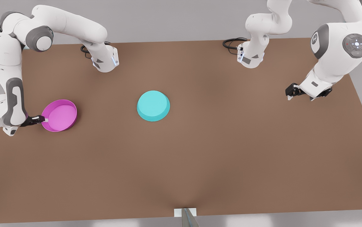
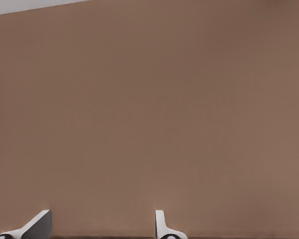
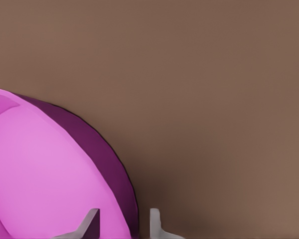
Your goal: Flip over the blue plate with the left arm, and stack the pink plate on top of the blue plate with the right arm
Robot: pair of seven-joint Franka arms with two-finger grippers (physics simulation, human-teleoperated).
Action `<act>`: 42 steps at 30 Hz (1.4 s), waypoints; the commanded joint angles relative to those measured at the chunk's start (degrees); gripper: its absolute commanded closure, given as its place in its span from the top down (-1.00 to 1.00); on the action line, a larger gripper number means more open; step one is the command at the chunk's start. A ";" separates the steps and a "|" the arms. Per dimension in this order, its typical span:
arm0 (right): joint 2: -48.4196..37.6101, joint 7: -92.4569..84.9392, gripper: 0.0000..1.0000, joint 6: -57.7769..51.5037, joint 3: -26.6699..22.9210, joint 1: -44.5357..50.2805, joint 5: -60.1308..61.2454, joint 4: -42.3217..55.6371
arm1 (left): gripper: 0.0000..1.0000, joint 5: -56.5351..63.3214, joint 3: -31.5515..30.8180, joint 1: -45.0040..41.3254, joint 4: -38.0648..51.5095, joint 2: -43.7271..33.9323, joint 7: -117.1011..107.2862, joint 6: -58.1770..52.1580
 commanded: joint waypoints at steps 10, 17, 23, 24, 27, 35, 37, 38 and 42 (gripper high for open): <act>0.34 -0.18 -0.24 0.00 0.00 0.02 -0.09 0.26 | 1.00 0.03 0.00 -0.01 -0.18 0.36 -0.01 0.08; 0.34 -0.18 -0.38 -0.09 0.35 0.02 -0.09 0.35 | 1.00 0.03 -0.09 -0.01 -0.18 1.50 0.08 0.43; 0.78 -0.26 -0.35 -0.09 0.35 -0.07 -0.09 0.44 | 1.00 0.03 -0.09 -0.01 -0.10 1.41 0.08 0.35; 0.78 -0.18 -0.35 -0.09 0.44 0.02 -0.09 0.44 | 1.00 0.03 0.00 -0.01 -0.18 1.59 -0.01 0.26; 0.87 -0.18 -0.40 0.00 0.44 0.02 -0.09 0.44 | 1.00 0.03 -0.26 -0.01 -0.18 1.67 -0.54 0.08; 0.87 -1.14 -0.57 -0.09 0.79 -0.33 -0.09 0.53 | 1.00 0.03 -1.05 -0.62 -0.71 2.64 -4.22 0.08; 0.61 -0.26 -0.57 -0.88 0.79 -0.16 0.00 0.44 | 1.00 0.03 -3.25 -0.62 -0.71 3.26 -7.39 0.08; 0.25 -0.26 -0.57 -1.06 1.14 -0.16 0.00 0.44 | 1.00 0.03 -3.25 -0.62 -0.71 3.34 -7.39 0.26; -0.27 -0.26 -0.57 -1.14 1.14 0.02 0.00 0.53 | 1.00 0.12 -3.25 -0.62 -0.71 4.22 -8.18 0.35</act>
